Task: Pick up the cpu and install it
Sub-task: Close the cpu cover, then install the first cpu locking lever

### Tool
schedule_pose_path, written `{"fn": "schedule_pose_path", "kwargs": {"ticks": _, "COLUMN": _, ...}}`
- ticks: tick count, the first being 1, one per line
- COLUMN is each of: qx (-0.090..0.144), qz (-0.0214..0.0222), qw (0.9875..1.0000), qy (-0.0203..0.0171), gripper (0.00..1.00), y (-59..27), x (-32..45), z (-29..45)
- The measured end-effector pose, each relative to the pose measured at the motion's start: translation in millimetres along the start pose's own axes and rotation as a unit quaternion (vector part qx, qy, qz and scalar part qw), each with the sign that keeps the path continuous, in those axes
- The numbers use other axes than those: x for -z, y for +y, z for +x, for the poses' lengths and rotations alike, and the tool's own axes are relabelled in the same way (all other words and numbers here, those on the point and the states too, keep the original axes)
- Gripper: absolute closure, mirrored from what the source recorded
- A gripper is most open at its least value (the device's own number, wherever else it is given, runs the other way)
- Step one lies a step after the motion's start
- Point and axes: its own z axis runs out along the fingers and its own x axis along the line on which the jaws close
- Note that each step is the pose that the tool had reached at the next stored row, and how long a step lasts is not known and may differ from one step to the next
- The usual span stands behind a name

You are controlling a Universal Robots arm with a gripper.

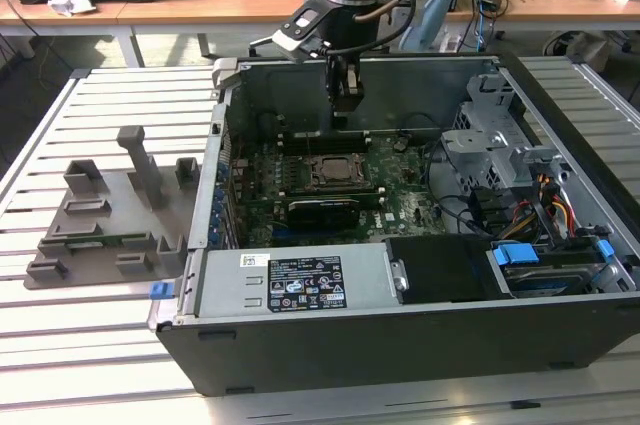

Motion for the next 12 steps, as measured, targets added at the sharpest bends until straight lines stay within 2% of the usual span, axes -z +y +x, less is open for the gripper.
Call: {"fn": "schedule_pose_path", "kwargs": {"ticks": 12, "qx": 0.006, "qz": -0.0005, "qw": 1.0, "qy": 0.0013, "gripper": 0.89, "y": 0.1, "x": 0.0, "z": 0.0}}
